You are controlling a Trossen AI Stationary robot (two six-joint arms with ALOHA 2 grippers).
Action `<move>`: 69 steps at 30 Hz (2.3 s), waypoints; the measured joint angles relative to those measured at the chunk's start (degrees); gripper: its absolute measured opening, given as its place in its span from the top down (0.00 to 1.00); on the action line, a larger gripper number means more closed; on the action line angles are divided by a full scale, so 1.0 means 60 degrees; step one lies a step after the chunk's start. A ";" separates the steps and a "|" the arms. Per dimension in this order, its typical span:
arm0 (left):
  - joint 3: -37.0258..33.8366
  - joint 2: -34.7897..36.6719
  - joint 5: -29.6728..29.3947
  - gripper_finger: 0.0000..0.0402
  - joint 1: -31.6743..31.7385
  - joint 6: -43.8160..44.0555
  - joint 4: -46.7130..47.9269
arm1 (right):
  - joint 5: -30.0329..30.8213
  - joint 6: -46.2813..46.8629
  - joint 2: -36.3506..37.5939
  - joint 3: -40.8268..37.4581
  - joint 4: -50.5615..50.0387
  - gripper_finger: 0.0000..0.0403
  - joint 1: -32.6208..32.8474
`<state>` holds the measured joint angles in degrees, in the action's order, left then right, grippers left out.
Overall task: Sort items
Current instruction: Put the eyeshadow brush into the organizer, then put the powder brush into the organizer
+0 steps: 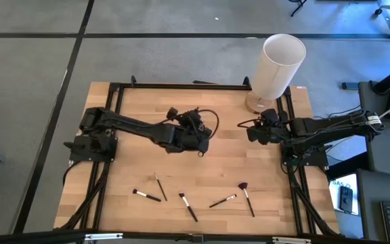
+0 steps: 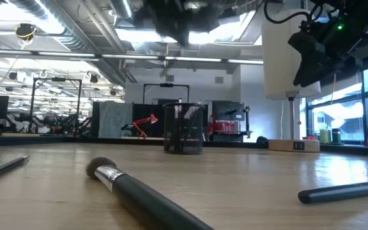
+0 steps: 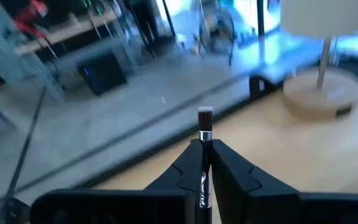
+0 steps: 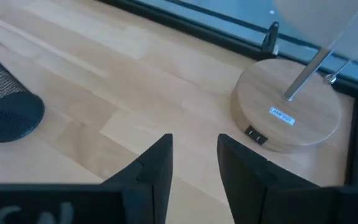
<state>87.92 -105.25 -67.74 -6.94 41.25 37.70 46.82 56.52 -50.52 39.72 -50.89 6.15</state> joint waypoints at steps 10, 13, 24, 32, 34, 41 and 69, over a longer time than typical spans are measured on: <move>-0.1082 -0.0181 0.2496 0.94 0.1202 -0.1235 -0.2944 | 0.0202 -0.0707 0.0000 0.0000 -0.0001 0.69 0.0000; -0.1182 -0.0121 0.2638 0.94 0.1243 -0.1323 -0.3167 | 0.0203 -0.0716 0.0000 0.0000 0.0003 0.69 0.0000; -0.2433 -0.0140 0.2868 0.94 0.1214 -0.1113 -0.5152 | 0.0179 0.0244 0.0000 0.0000 0.0054 0.69 0.0000; -0.2721 -0.0143 0.2642 0.94 0.0824 -0.1504 -0.5686 | 0.0138 0.0257 0.0000 0.0000 0.0072 0.63 0.0087; -0.2721 -0.0143 0.2343 0.94 0.0686 -0.1514 -0.5699 | 0.0348 0.0256 -0.0004 0.0000 0.0083 0.61 0.0257; -0.2721 -0.0150 0.1677 0.93 0.0412 -0.1352 -0.5684 | 0.0639 -0.0778 -0.0004 0.0000 0.1267 0.53 0.1014; -0.2448 0.2400 0.9934 0.72 0.0623 -0.6097 -0.6042 | -0.1187 -0.5592 0.0609 -0.0465 0.4591 0.33 0.3824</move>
<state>73.23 -90.85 -8.13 -3.20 4.67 1.44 39.69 22.97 -46.87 36.93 -23.34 29.09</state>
